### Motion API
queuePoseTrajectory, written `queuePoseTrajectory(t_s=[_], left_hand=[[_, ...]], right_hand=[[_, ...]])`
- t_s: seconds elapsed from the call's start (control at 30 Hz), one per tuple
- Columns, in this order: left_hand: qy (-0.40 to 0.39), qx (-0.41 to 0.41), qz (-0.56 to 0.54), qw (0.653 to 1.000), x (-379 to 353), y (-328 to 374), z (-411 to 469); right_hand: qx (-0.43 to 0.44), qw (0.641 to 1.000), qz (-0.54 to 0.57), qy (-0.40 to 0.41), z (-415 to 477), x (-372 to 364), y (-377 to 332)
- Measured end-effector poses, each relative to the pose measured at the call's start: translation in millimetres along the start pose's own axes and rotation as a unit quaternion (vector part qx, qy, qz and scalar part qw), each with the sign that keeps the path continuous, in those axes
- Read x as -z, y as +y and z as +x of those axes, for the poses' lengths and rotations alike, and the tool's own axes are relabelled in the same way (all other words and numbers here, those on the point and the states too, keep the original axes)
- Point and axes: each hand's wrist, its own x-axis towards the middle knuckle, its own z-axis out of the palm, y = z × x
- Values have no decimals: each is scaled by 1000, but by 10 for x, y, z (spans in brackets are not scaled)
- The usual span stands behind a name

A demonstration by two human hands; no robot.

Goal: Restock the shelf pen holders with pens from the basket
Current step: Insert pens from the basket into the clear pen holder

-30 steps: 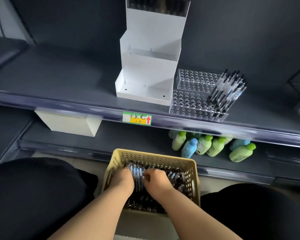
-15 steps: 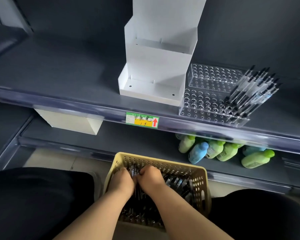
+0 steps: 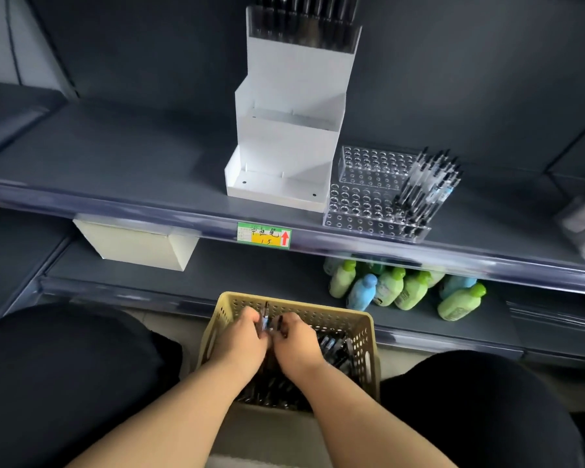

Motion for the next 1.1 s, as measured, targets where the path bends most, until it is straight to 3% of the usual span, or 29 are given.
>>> queuePoseTrajectory(t_s=[0.1, 0.23, 0.43, 0.57, 0.67, 0.77, 0.83, 0.93, 1.1], left_hand=[[22, -72, -38, 996, 227, 234, -108], [48, -199, -103, 973, 653, 700, -207], [108, -331, -223, 910, 1210, 1385, -156], [124, -395, -286, 864, 1316, 1867, -24], [123, -420, -315, 842, 1300, 2155, 204], [114, -417, -327, 841, 1279, 2260, 347], [105, -416, -324, 843, 1222, 2388, 524], [86, -418, -313, 848, 1142, 2466, 642], [81, -383, -339, 855, 1016, 2482, 728]], right_hand=[[55, 994, 71, 68, -137, 310, -181], [164, 955, 176, 173, -250, 968, -502], [278, 861, 307, 293, -327, 2211, -977], [291, 831, 334, 337, -220, 2937, -1076], [291, 804, 322, 406, -98, 3225, -960], [277, 780, 380, 414, -78, 3202, -805], [266, 789, 357, 423, 49, 3237, -727], [273, 809, 237, 463, 170, 3275, -691], [285, 798, 177, 500, 288, 3301, -660]])
